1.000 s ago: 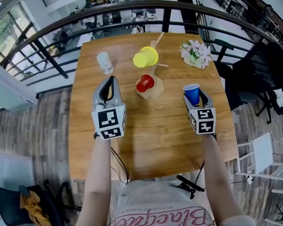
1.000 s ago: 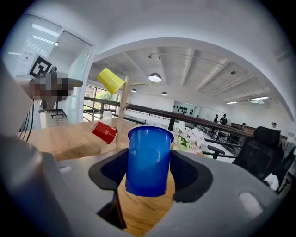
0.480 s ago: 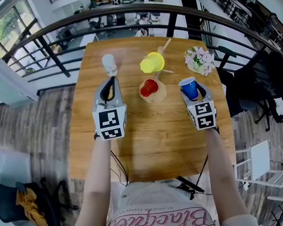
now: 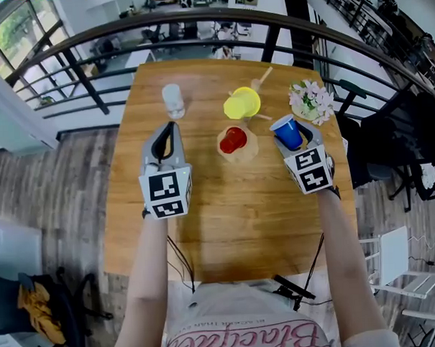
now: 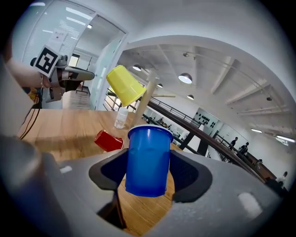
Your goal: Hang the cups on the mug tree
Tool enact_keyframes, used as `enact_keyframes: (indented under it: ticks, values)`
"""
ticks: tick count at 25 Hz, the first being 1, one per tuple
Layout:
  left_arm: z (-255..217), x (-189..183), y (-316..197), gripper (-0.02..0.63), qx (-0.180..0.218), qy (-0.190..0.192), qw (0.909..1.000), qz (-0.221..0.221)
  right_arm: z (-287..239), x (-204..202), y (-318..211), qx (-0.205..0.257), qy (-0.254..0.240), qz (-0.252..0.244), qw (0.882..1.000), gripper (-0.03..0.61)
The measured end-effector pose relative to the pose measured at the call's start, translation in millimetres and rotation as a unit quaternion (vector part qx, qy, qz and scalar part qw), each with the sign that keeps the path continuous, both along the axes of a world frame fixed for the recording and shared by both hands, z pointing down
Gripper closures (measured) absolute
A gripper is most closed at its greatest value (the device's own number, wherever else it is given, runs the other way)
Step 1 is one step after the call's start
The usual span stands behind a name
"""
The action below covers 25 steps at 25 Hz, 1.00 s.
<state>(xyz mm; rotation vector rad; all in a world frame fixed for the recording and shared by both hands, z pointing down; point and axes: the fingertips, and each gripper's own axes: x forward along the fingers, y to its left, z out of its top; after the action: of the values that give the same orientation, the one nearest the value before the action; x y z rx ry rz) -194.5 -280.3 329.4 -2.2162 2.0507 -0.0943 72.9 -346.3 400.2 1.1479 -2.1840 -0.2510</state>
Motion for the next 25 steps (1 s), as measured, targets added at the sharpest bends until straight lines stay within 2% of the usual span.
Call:
enact_keyframes:
  ticks: [9,14,17,21,25]
  values:
    - [-6.0,-6.3,3.3,0.6,0.006,-0.012,0.9998,-0.016,-2.0,-32.6,-8.2,-0.015,0.091,-0.061,0.994,0.309]
    - [-9.3,-11.0,5.7,0.6,0.01,-0.011,0.9995,-0.027,-1.5,-45.0,-15.0,-0.007,0.166,-0.089,0.982,0.307]
    - [-9.3,-12.7,8.1,0.6,0.012,-0.011,0.9993,-0.035,4.2,-51.6,-16.5,-0.003,0.234,-0.12,0.965,0.307]
    - [-7.2,-17.4,11.5,0.6,0.01,-0.012,0.999,-0.043,14.3,-58.6,-19.5,0.003,0.323,-0.16,0.933,0.307]
    - [-8.5,-23.3,15.2,0.6,0.011,-0.014,0.9985,-0.052,22.9,-62.5,-25.6,0.002,0.383,-0.184,0.905,0.307]
